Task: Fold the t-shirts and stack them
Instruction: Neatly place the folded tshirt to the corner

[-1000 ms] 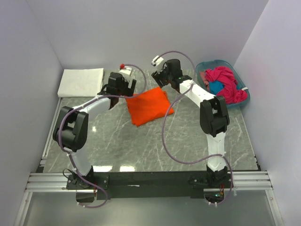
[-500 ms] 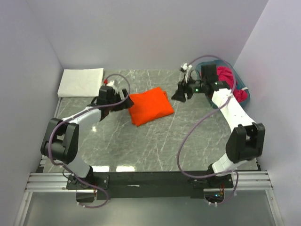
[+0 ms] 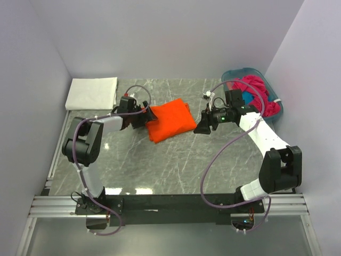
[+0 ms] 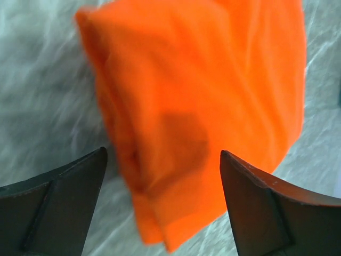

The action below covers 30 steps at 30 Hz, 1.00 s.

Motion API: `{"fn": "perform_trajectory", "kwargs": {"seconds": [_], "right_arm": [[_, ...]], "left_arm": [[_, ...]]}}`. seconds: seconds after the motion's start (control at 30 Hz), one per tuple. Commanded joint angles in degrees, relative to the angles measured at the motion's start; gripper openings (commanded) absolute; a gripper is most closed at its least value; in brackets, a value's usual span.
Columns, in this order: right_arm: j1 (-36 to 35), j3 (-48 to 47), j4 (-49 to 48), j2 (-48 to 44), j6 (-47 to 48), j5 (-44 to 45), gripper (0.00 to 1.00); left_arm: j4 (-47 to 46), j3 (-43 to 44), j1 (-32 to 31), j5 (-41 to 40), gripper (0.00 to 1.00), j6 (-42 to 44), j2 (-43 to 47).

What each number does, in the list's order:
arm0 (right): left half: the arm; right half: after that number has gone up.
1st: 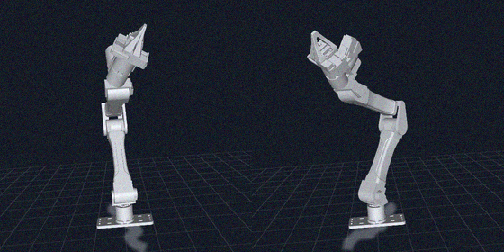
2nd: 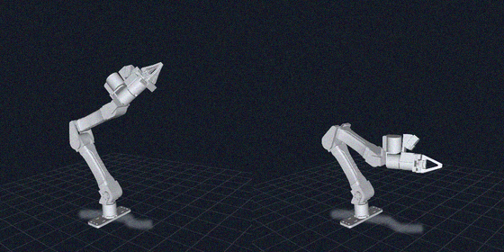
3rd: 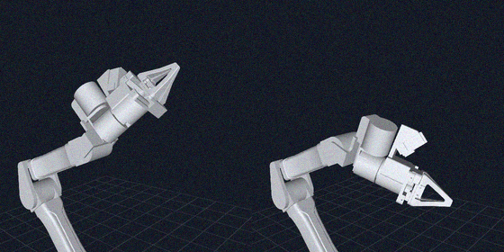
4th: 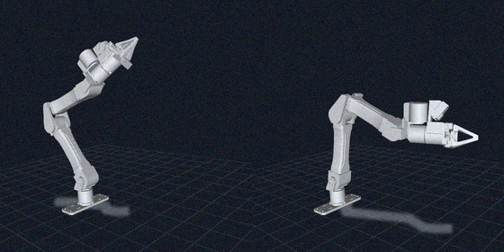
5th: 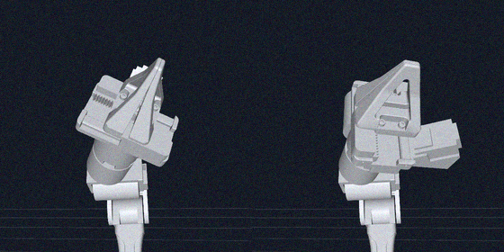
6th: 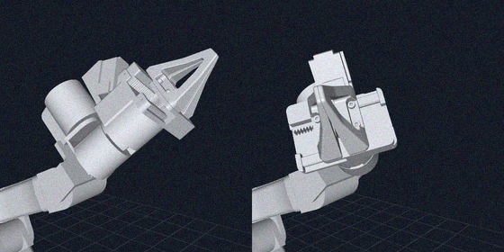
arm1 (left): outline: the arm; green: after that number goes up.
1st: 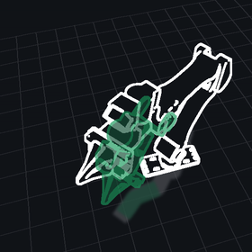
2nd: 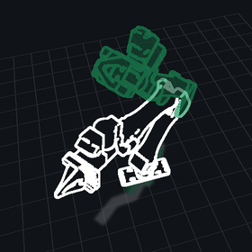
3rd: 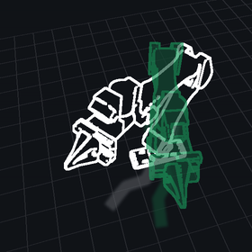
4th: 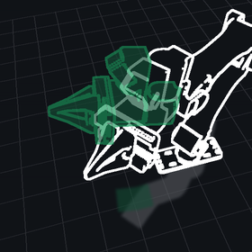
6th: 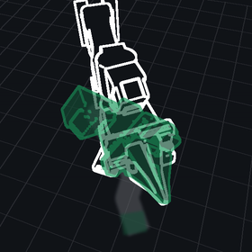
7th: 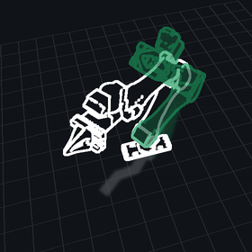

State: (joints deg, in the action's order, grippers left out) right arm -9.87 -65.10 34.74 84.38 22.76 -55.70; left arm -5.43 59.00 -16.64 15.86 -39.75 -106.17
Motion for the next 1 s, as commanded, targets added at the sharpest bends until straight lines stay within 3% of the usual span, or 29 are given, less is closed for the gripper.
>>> {"fn": "perform_trajectory", "kwargs": {"seconds": [0.0, 0.13, 0.2, 0.23, 0.4, 0.5, 0.53, 0.57, 0.97], "right_arm": [[0.2, -0.5, -1.3, -1.9, -0.4, -2.0, 0.63], [0.2, -0.1, -1.8, -2.0, -0.4, -2.7, 0.63], [0.2, -0.3, -1.5, -1.9, -0.1, -2.7, 0.63], [0.4, -0.4, -1.3, -1.8, 0.1, -2.7, 0.63], [1.1, -0.5, -0.6, -1.9, 0.7, -3.9, 0.63], [1.6, -0.2, -0.8, -2.0, 0.8, -4.2, 0.63], [1.9, -0.2, -0.6, -2.0, 0.8, -4.5, 0.63], [2.0, -0.3, -0.5, -2.0, 0.9, -4.8, 0.63], [2.9, -0.8, 1.6, -1.9, 2.5, -6.8, 0.63]], "left_arm": [[5.3, 3.7, -0.5, 1.1, 0.93, -1.5, -5.2], [11.2, 8.7, -1.5, -3.4, 0.91, -1.4, -8.6], [15.1, 12.2, -2.2, -5.1, 0.83, -1.8, -11.1], [16.4, 14.7, -2.5, -5.6, 0.66, -2.0, -12.2], [20.7, 17.1, -5.1, -9.1, 0.58, 0.0, -15.7], [20.5, 16.5, -5.2, -9.3, 0.26, 1.6, -15.2], [20.5, 16.7, -5.2, -10.0, 0.08, 2.2, -14.9], [20.6, 17.0, -5.2, -10.7, 0.0, 3.0, -14.5], [25.5, 24.0, -4.6, -37.1, 0.0, 26.8, -1.6]]}}
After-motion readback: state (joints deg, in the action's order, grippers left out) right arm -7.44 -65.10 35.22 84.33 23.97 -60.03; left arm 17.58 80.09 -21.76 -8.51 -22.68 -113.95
